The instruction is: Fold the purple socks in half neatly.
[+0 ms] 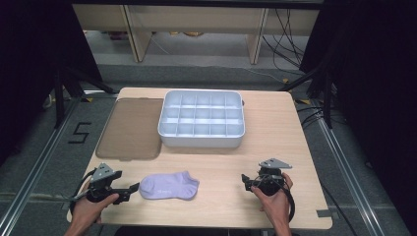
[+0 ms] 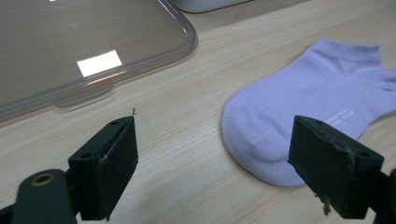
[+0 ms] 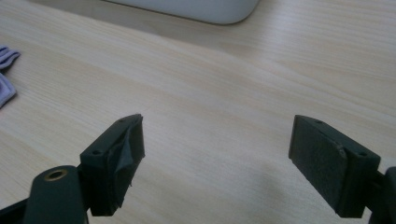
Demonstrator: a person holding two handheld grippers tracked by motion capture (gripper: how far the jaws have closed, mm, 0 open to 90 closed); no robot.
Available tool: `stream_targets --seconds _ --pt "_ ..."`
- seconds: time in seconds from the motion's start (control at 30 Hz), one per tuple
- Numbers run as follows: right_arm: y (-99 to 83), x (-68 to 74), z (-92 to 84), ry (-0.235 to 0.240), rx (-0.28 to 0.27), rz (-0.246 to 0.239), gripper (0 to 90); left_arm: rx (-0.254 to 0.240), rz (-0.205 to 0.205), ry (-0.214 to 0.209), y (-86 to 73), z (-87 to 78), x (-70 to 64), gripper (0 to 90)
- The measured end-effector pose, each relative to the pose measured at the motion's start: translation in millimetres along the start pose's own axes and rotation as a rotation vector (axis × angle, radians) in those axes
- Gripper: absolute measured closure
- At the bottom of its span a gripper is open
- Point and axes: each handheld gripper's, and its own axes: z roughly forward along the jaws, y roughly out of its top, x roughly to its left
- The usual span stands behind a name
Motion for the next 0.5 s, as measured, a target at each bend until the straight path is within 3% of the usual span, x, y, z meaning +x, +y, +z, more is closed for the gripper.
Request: stream_targets --seconds 0.03,0.13,0.17,0.2,0.27,0.5 --pt "-0.1 0.4 0.2 -0.003 -0.008 -0.019 18.5 -0.004 -0.010 -0.001 -0.2 0.5 -1.0 15.0" --pt "0.9 3.4 0.7 0.014 -0.013 -0.014 18.8 0.002 -0.009 -0.002 -0.2 0.2 -1.0 15.0" --pt "1.5 4.3 1.4 0.015 -0.019 -0.053 19.7 0.004 -0.004 0.000 0.2 0.0 -1.0 15.0" --pt "2.7 7.4 0.7 0.022 -0.005 -0.023 20.6 0.004 -0.004 0.000 0.2 0.0 -1.0 15.0" --pt "3.5 7.9 1.3 0.026 -0.017 -0.052 22.4 0.008 0.005 0.000 0.3 -0.3 -0.8 15.0" --pt "12.9 26.7 3.4 0.113 -0.051 -0.074 35.6 -0.004 -0.015 -0.002 -0.1 0.1 -1.1 15.0"
